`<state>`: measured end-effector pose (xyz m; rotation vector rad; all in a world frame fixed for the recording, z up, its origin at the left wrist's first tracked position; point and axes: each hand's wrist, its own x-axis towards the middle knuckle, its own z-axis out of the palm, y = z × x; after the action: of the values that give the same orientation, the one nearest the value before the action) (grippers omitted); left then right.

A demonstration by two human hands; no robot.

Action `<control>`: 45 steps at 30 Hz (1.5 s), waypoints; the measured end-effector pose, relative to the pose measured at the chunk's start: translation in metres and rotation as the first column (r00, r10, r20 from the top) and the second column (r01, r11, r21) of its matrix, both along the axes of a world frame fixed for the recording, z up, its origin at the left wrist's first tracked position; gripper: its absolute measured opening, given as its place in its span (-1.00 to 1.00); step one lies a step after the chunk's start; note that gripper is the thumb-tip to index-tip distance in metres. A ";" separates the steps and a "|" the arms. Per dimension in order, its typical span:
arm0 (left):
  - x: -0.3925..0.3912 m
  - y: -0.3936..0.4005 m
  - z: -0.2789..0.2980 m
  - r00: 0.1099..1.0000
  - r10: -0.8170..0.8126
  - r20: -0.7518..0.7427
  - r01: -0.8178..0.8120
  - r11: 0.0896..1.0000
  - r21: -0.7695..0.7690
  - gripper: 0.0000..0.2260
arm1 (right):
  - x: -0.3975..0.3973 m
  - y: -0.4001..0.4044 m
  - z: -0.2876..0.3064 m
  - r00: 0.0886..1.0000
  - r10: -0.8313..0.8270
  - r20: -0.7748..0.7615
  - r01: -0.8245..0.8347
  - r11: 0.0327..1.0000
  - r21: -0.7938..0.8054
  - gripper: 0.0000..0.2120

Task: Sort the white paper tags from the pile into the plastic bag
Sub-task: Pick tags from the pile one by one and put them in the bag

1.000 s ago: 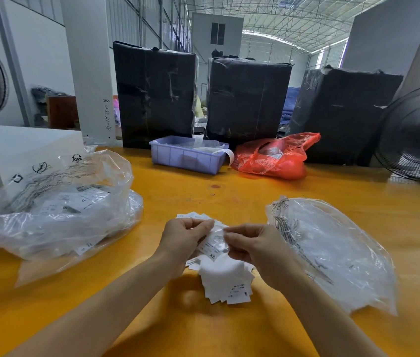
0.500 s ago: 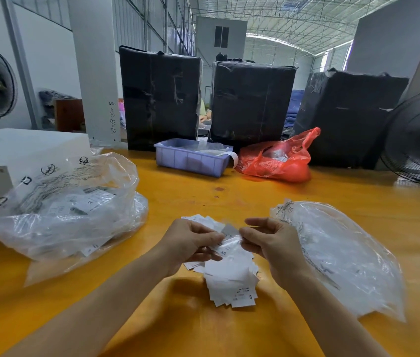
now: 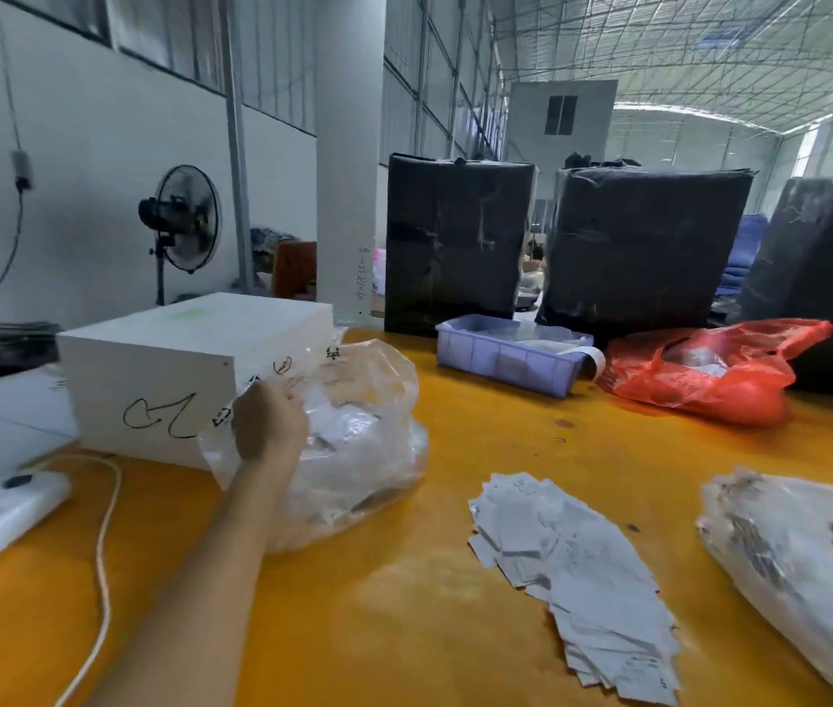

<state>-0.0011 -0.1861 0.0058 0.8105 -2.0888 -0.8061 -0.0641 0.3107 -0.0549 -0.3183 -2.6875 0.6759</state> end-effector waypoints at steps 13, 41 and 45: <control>-0.035 0.024 -0.030 0.961 -0.172 -0.218 0.042 0.866 -0.498 -0.76 | 0.044 -0.024 0.020 0.999 -0.024 -0.034 0.025 0.998 0.051 -0.78; 0.010 0.191 -0.057 0.513 -0.845 0.149 0.751 0.357 -0.556 -0.71 | 0.047 -0.031 0.031 0.998 0.026 -0.051 -0.035 0.982 -0.188 -0.85; 0.010 0.191 -0.057 0.528 -0.844 0.099 0.783 0.438 -0.443 -0.77 | 0.046 -0.028 0.032 0.998 0.048 0.040 -0.037 0.970 -0.239 -0.80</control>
<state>0.0090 0.0047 -0.0508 -0.6116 -2.3629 -0.7586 -0.0177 0.2825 -0.0232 -0.3405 -2.6650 1.0194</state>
